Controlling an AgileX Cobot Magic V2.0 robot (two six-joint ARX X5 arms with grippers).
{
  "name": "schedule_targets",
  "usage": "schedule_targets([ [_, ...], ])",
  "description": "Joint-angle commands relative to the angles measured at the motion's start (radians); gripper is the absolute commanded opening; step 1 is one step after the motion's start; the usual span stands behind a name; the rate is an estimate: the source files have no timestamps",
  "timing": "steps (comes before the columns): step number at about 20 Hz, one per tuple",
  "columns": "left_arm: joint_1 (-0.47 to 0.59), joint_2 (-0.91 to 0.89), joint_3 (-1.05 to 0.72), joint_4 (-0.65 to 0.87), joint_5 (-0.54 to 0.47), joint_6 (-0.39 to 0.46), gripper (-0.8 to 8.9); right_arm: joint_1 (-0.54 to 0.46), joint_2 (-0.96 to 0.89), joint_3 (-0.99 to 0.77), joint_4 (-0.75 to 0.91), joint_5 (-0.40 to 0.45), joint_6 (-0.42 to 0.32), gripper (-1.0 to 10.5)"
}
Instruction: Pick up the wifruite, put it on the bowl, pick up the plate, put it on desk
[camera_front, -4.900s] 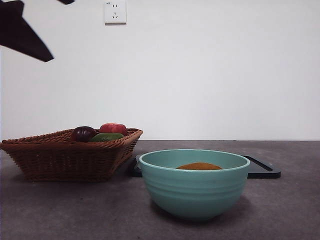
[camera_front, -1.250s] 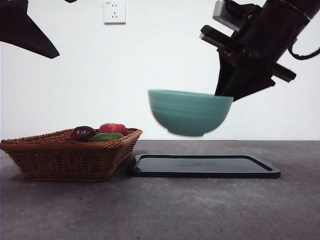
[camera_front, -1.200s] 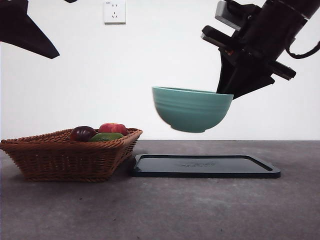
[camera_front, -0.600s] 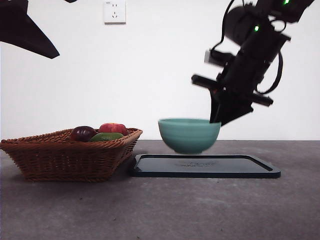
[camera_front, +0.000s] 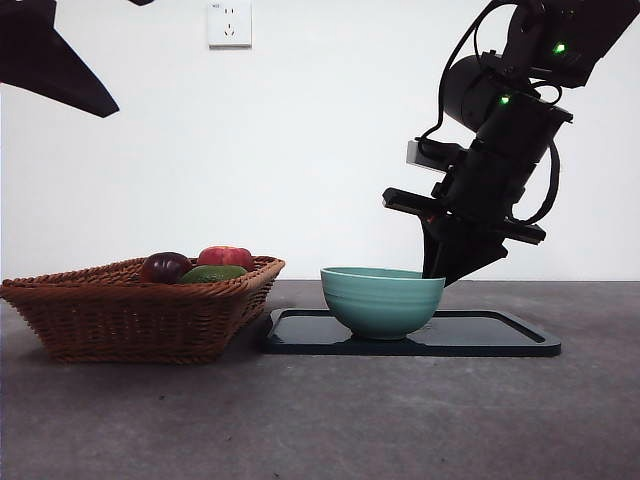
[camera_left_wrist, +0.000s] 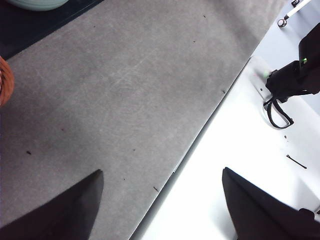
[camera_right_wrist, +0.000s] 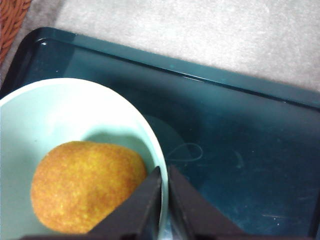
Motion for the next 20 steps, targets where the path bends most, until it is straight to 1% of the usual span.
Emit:
schedule_targets([
  [1,-0.006,0.006,0.008,0.011,0.005,0.009,3.75,0.002,0.008,0.021,0.002,0.002,-0.006,1.3],
  [2,-0.006,0.006,0.008,0.011,0.005,0.009,3.75,0.002,-0.008,0.022,0.003,0.004,-0.006,1.7],
  [7,-0.006,0.006,0.008,0.016,0.005,0.01,3.75,-0.005,-0.169,0.025,-0.027,0.007,-0.008,1.7],
  [9,-0.006,0.006,0.008,0.017,0.005,0.009,3.75,-0.005,-0.274,0.025,-0.094,-0.032,-0.019,1.7],
  [11,-0.006,0.006,0.008,0.017,0.005,0.01,3.75,-0.004,-0.387,0.025,-0.183,-0.104,-0.021,1.7],
  [12,-0.006,0.006,0.008,0.018,0.005,0.01,3.75,-0.003,-0.439,0.025,-0.233,-0.124,-0.027,1.7],
  [16,-0.006,0.006,0.008,0.018,0.005,0.017,3.75,0.008,-0.607,0.024,-0.443,-0.13,-0.097,1.7],
  [18,-0.006,0.006,0.008,0.018,0.005,0.017,3.75,0.013,-0.672,0.013,-0.517,-0.13,-0.103,1.7],
  [20,-0.006,0.006,0.008,0.018,0.005,0.017,3.75,0.02,-0.739,-0.029,-0.533,-0.131,-0.106,1.7],
])
